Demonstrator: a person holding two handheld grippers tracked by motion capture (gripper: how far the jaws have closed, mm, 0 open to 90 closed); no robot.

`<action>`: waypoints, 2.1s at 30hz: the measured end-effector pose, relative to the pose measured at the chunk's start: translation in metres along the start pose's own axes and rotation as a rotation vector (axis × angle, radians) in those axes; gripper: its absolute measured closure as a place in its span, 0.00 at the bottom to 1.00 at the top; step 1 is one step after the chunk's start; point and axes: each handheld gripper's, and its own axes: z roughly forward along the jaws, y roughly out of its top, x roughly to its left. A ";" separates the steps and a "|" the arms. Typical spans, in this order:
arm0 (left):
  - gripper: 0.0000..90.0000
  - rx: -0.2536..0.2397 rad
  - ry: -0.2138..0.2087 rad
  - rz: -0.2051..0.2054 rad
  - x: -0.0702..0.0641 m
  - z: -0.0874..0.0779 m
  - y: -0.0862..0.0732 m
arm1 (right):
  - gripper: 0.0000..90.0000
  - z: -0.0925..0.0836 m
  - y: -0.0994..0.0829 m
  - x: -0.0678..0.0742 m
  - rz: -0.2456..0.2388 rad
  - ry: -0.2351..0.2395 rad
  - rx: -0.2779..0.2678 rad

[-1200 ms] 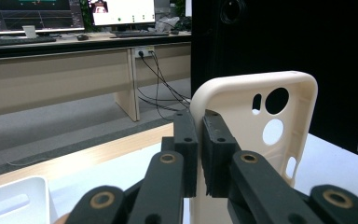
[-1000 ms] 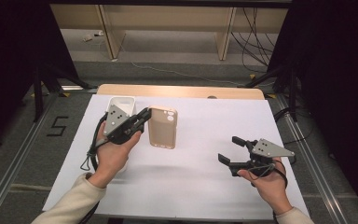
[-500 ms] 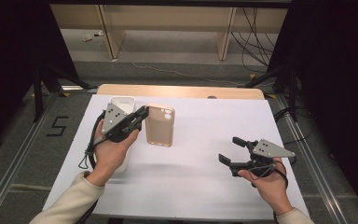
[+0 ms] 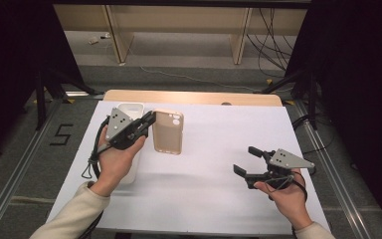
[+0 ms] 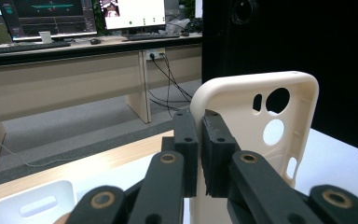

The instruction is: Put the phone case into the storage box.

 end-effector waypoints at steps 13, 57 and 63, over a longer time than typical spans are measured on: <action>0.95 -0.006 0.013 0.001 0.006 -0.001 0.004 | 0.19 0.000 -0.001 0.001 0.029 0.003 0.018; 0.95 -0.020 0.064 0.002 0.032 -0.002 0.016 | 0.20 0.001 -0.002 0.001 0.041 0.009 0.017; 0.95 -0.022 0.069 -0.003 0.035 -0.001 0.015 | 0.21 0.001 -0.002 0.001 0.039 0.014 0.010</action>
